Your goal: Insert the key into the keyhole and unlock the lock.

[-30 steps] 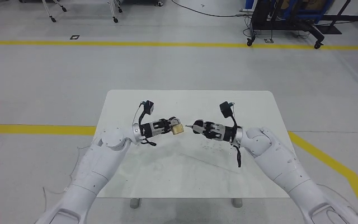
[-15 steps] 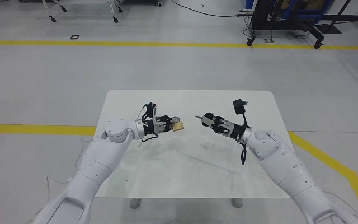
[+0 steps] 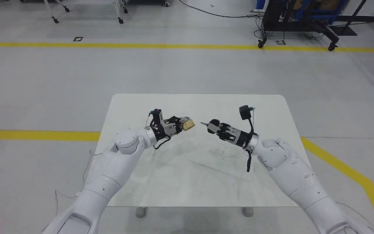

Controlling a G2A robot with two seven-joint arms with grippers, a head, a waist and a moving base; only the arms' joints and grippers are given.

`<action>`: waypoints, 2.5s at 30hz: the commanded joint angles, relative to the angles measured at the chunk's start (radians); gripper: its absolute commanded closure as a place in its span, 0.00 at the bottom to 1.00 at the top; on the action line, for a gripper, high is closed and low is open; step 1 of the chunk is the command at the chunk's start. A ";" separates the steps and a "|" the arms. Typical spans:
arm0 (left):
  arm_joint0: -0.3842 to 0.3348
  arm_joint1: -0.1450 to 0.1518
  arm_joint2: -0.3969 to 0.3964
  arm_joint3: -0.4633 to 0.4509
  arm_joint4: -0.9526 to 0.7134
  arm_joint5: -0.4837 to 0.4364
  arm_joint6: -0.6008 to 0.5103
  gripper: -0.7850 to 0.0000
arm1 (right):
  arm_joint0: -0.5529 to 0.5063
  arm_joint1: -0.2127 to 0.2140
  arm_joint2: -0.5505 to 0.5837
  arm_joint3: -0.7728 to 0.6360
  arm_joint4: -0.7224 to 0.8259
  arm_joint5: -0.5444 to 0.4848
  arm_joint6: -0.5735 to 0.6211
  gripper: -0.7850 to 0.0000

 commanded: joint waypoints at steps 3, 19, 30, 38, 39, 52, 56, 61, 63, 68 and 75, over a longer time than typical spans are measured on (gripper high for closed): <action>-0.016 -0.012 0.022 0.001 0.027 0.026 0.071 1.00 | -0.044 0.008 0.034 -0.107 0.016 0.194 0.011 1.00; -0.024 -0.021 0.029 0.010 0.010 0.018 0.086 1.00 | -0.111 0.021 0.083 -0.238 -0.005 0.352 0.016 1.00; 0.001 -0.056 0.046 -0.003 -0.056 -0.096 0.157 1.00 | -0.172 0.019 0.117 -0.329 0.031 0.412 -0.020 1.00; 0.025 -0.062 0.028 -0.028 0.013 -0.215 0.249 1.00 | -0.205 0.005 0.092 -0.404 0.093 0.577 -0.037 1.00; 0.028 -0.063 0.026 -0.030 0.019 -0.214 0.253 1.00 | -0.204 0.002 0.088 -0.404 0.104 0.583 -0.041 1.00; 0.045 -0.069 0.012 -0.051 0.067 -0.190 0.258 1.00 | -0.168 -0.024 0.064 -0.345 0.153 0.608 -0.054 1.00; 0.047 -0.071 0.007 -0.051 0.077 -0.187 0.257 1.00 | -0.159 -0.031 0.058 -0.330 0.146 0.622 -0.067 1.00; 0.048 -0.073 0.002 -0.051 0.100 -0.189 0.256 1.00 | -0.155 -0.039 0.055 -0.316 0.161 0.616 -0.072 1.00; 0.048 -0.075 0.001 -0.051 0.104 -0.187 0.256 1.00 | -0.152 -0.042 0.055 -0.310 0.174 0.604 -0.060 1.00; 0.051 -0.078 -0.003 -0.053 0.122 -0.195 0.259 1.00 | -0.146 -0.048 0.054 -0.302 0.180 0.597 -0.047 1.00; 0.059 -0.081 -0.015 -0.058 0.130 -0.205 0.258 1.00 | -0.150 -0.056 0.062 -0.292 0.218 0.593 -0.042 1.00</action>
